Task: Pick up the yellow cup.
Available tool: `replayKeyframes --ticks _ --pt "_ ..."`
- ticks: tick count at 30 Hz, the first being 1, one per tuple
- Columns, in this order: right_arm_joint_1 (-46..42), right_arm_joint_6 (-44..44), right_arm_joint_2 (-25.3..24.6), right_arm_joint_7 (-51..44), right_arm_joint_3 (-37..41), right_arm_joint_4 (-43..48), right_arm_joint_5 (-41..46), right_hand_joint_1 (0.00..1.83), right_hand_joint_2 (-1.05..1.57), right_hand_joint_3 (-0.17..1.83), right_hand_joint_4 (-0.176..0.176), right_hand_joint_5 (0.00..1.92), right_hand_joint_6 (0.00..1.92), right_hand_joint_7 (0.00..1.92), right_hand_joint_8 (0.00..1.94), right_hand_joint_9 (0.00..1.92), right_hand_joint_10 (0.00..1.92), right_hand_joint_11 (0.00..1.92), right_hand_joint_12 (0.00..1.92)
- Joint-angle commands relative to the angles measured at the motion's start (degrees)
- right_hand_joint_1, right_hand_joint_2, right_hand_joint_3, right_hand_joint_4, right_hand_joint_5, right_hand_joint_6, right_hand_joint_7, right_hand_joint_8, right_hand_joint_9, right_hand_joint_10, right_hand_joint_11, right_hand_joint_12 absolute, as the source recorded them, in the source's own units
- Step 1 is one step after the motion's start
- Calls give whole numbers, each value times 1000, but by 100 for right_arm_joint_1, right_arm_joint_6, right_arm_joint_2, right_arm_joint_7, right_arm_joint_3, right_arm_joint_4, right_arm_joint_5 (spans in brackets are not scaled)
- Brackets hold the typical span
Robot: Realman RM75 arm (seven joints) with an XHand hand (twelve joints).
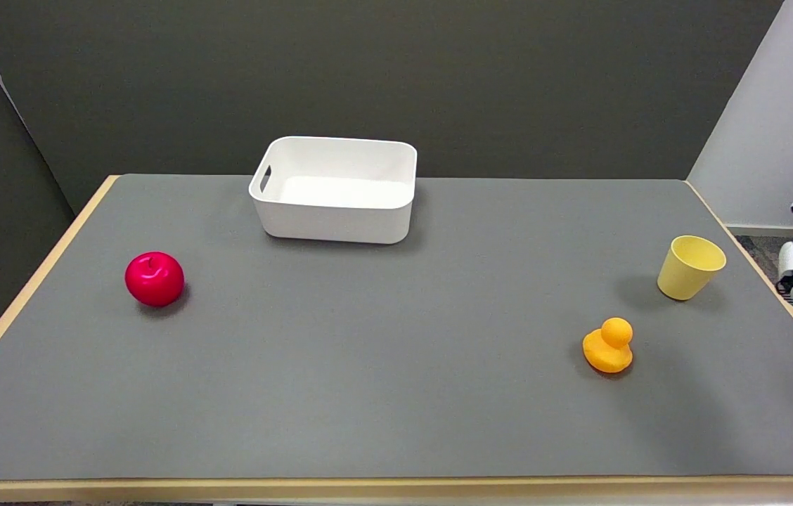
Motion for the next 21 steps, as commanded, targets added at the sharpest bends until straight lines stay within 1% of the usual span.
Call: replayKeyframes --ticks 1,4,7,13,18,21 --pt "-19 -193 -51 -664 -442 54 -20 861 794 942 42 434 892 632 846 1037 1806 570 1772" --pt "-6 -105 -59 -848 -598 54 -18 864 791 931 49 425 876 629 836 973 1647 552 1762" --pt "-6 -60 -59 -906 -675 81 -10 862 776 931 51 419 871 611 796 937 1598 544 1761" --pt "10 -38 -43 -971 -758 148 -100 859 755 929 52 416 867 593 755 906 1559 533 1755" --pt "39 -29 -19 -1444 -958 245 -230 859 749 927 51 421 875 595 757 899 1550 532 1755" --pt "120 25 4 -1716 -1075 205 -241 868 736 930 48 425 882 568 697 831 1484 512 1743"
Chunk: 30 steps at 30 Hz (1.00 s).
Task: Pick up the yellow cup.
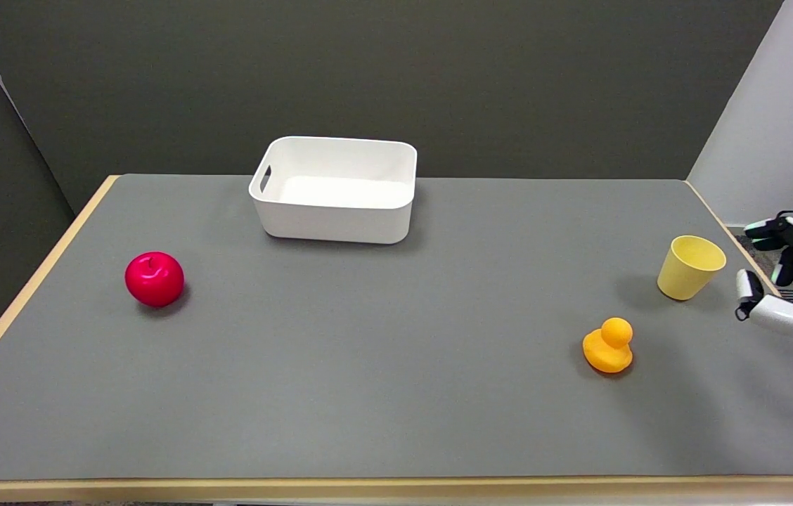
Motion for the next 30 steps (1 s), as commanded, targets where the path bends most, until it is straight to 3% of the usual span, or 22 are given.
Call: replayKeyframes --ticks 1,7,10,12,23,30 --pt "189 152 64 -1000 -555 62 -192 858 725 940 48 426 879 537 640 781 1453 493 1728" --pt "796 127 213 -1019 -752 -447 -463 839 712 928 8 423 882 347 462 314 964 169 1378" --pt "1104 -32 354 -1019 -951 -778 -495 856 713 934 -11 436 928 330 452 258 869 104 1300" --pt "1260 -168 447 -1019 -1065 -914 -461 806 722 979 -22 457 954 334 477 223 779 41 1144" --pt "1555 -589 405 -971 -1135 -1326 -444 869 733 935 -54 443 992 439 515 246 819 36 1186" --pt "1613 -530 421 -979 -1045 -1392 -415 870 733 934 -54 442 995 446 524 262 844 48 1198"
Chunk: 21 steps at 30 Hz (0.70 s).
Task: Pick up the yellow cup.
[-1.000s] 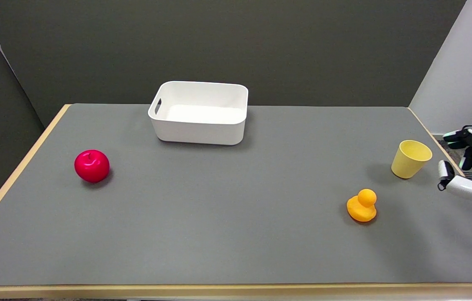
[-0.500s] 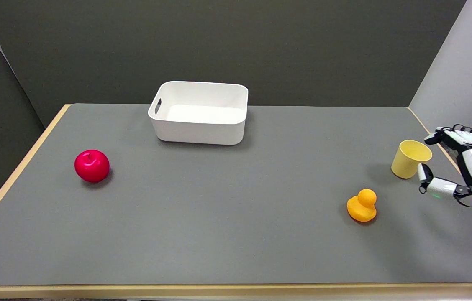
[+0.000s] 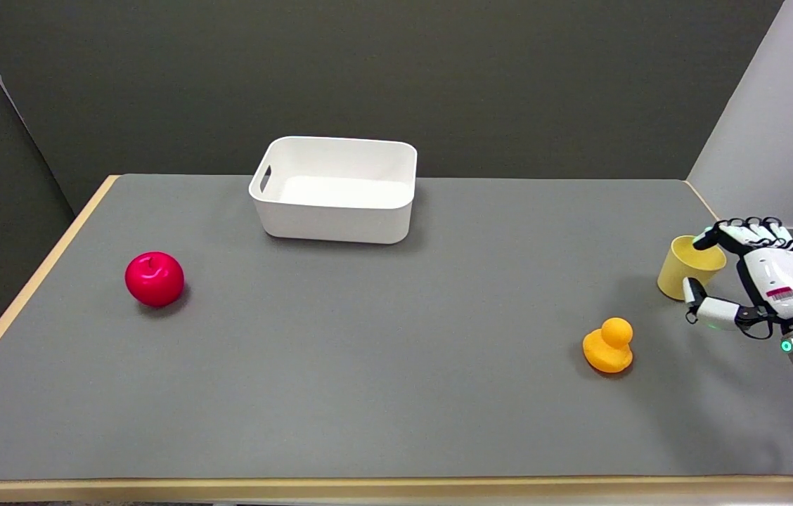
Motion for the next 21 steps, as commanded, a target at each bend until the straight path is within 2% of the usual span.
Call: replayKeyframes --ticks 1,11,15,21 --pt "480 -225 89 -75 -97 -502 -36 870 733 934 -53 442 996 446 524 262 845 48 1198" --pt "480 -73 105 -96 -67 -400 -36 868 731 938 -42 411 958 386 492 228 813 35 1193" --pt "483 -145 86 -102 -11 -499 33 805 728 986 -32 423 936 312 471 208 770 26 1123" --pt "496 -161 63 -73 -77 -688 235 812 719 1004 -42 359 842 224 409 142 715 6 1097"
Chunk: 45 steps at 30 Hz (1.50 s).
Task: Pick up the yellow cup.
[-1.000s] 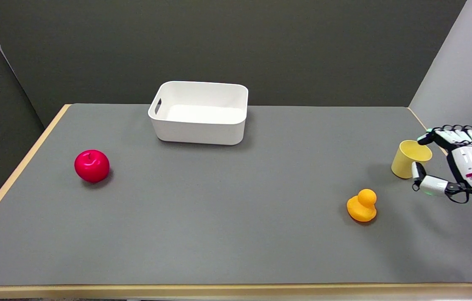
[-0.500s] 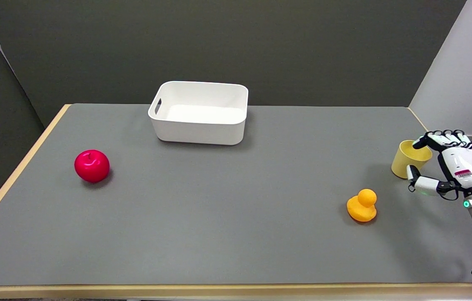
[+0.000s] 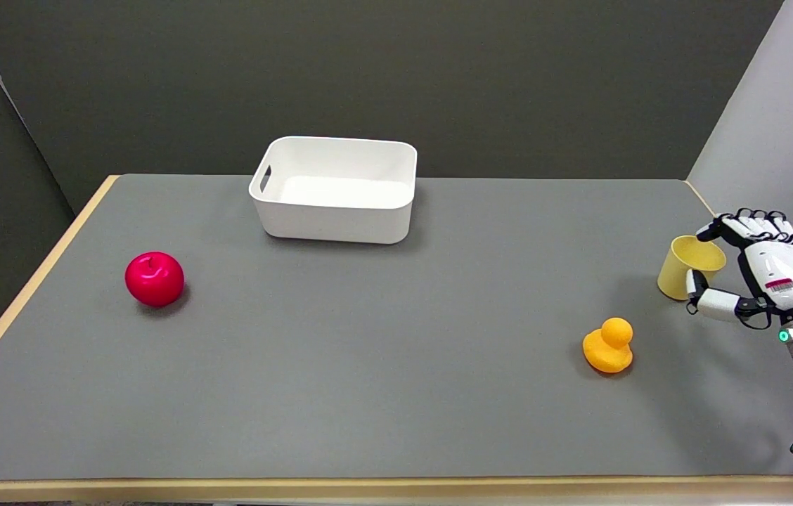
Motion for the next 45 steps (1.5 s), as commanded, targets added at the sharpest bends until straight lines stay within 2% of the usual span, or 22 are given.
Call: replayKeyframes --ticks 1,10,24,37,38,39,40,42,45 --pt "104 -44 -19 8 -26 -336 253 814 715 1006 -44 358 836 195 385 122 696 1 1090" --pt "80 -39 -43 8 -120 -387 253 831 700 967 0 435 974 122 317 53 638 -1 1067" --pt "186 -66 15 16 -423 -466 253 802 692 976 6 469 1022 114 320 46 635 -1 1055" --pt "873 -53 78 174 -971 -925 203 809 699 975 9 493 1069 124 323 49 636 -1 1054" --pt "891 -41 84 160 -991 -931 194 829 790 857 9 521 1176 123 335 46 643 0 1057" --pt "914 -28 87 139 -1020 -931 189 871 1001 573 15 576 1415 118 363 39 659 1 1063" --pt "922 -20 92 125 -1025 -931 182 905 1146 375 20 622 1582 119 384 37 670 1 1070" --pt "946 -15 92 112 -1025 -931 128 926 1110 416 22 653 1557 145 384 52 668 -1 1083" --pt "951 -7 92 104 -1023 -931 84 963 1063 484 -25 681 1540 174 399 65 667 1 1085"
